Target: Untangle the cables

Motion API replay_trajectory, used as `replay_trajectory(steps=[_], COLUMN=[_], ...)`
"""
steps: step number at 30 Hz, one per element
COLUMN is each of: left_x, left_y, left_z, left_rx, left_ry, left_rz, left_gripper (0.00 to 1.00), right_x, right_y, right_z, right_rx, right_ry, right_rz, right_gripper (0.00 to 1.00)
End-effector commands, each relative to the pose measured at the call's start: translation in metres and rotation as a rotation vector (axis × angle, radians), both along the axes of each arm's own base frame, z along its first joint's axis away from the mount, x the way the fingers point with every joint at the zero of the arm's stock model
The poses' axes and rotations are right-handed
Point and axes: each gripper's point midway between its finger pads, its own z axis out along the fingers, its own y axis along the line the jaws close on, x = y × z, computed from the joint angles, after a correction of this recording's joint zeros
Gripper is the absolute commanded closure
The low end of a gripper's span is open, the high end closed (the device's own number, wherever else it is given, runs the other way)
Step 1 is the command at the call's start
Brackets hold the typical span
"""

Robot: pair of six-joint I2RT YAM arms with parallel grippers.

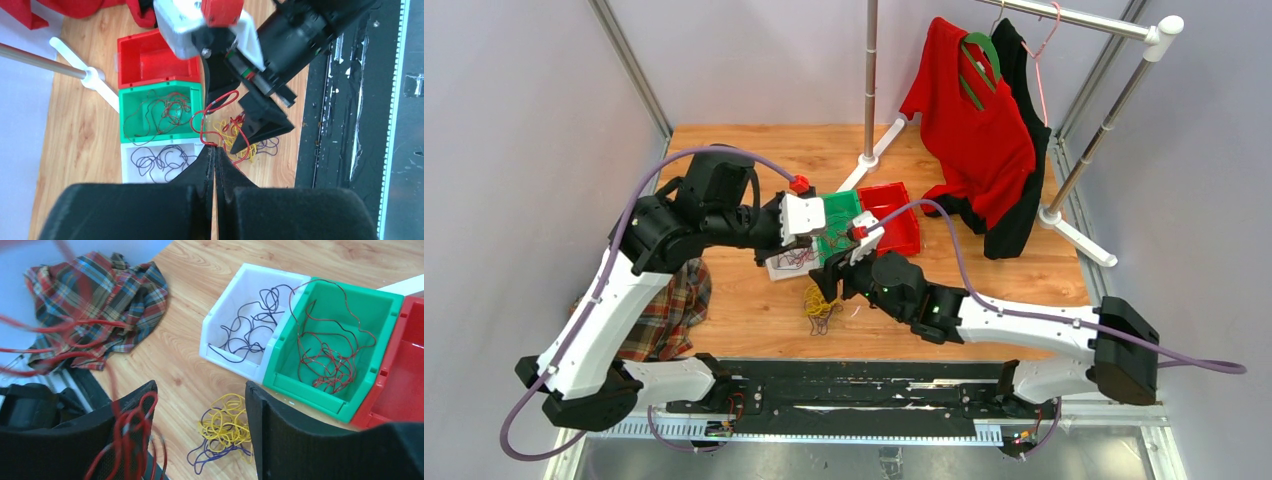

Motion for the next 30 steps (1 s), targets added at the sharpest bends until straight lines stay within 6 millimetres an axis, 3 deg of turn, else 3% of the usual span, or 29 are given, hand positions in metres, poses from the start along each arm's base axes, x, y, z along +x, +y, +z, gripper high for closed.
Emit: replay_trajectory(steps=[1,8,11,14,18,21,25,30], left_x=[-0.013,-0.006,-0.002,0.007,0.029,0.054,0.096,0.153], left_y=[0.000,0.003,0.003,0.002,-0.007,-0.018,-0.037,-0.044], left_z=[0.017,0.057,0.063,0.054,0.022,-0.009,-0.055,-0.115], left_rx=[-0.035,-0.092,-0.094,-0.062,0.016,0.069,0.129,0.273], left_ry=[0.010,-0.099,-0.112,-0.104,-0.060,-0.040,-0.054,-0.127], left_rz=[-0.031,0.002,0.016,0.037,0.070,0.107,0.156,0.240], left_gripper=[1.00,1.00,1.00,1.00,1.00,1.00,1.00,1.00], right_x=[0.014,0.017,0.015,0.009,0.011,0.015,0.020,0.022], right_y=[0.008,-0.010,-0.020,-0.035,-0.067,-0.097,-0.138,-0.181], right_z=[0.007,-0.064,-0.096,-0.113,-0.112,-0.097,-0.082,-0.065], right_rx=[0.027,-0.035,-0.077,-0.091,-0.083,-0.063,-0.039,0.013], right_ry=[-0.042,0.066,0.116,0.152,0.154,0.151,0.133,0.088], right_rz=[-0.078,-0.138,-0.166,-0.178,-0.263,-0.339,-0.444,-0.554], right_gripper=[0.36,0.43,0.45,0.45,0.44,0.40,0.39,0.40])
